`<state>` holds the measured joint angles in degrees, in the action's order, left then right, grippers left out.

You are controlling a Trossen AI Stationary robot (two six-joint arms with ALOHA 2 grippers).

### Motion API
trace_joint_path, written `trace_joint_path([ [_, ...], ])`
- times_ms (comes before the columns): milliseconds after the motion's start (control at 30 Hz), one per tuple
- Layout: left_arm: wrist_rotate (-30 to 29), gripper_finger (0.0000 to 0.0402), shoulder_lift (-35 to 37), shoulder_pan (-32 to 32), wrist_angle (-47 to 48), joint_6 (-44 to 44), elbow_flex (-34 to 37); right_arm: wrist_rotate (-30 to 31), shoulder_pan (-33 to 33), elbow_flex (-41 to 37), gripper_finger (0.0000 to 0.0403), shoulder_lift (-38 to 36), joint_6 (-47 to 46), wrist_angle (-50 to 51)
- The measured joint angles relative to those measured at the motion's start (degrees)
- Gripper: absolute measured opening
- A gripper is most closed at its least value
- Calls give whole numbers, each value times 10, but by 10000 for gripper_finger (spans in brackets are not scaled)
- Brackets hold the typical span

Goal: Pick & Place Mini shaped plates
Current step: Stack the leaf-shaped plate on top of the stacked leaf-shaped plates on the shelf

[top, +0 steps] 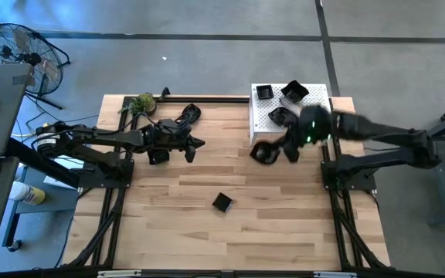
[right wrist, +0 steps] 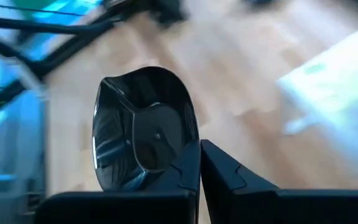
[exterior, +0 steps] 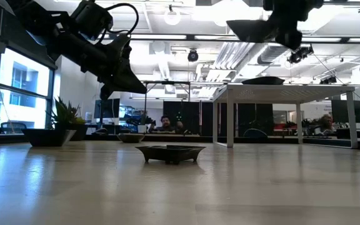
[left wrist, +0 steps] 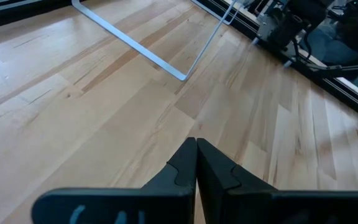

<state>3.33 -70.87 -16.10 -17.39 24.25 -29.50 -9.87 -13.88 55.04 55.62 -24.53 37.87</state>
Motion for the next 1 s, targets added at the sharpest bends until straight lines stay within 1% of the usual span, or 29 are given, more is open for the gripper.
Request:
trace_joint_path([
  [67,0,1,0,0,0,0,0,1,-49,57,2,17,45,64],
  [133,2,1,0,0,0,0,0,-1,-104,104,2,34,78,107],
  [233,2,1,0,0,0,-1,0,-20,-194,151,1,59,100,152],
  [333,2,1,0,0,0,-1,0,-52,-270,173,1,82,138,174],
  [467,6,1,0,0,0,-2,0,-94,-347,175,1,114,183,189],
  [600,9,1,0,0,0,-2,0,-96,-379,174,1,145,206,203],
  [767,8,1,0,0,0,-2,0,-99,-391,174,1,174,233,216],
  [1000,6,1,0,0,0,-5,0,-92,-405,174,4,187,246,220],
])
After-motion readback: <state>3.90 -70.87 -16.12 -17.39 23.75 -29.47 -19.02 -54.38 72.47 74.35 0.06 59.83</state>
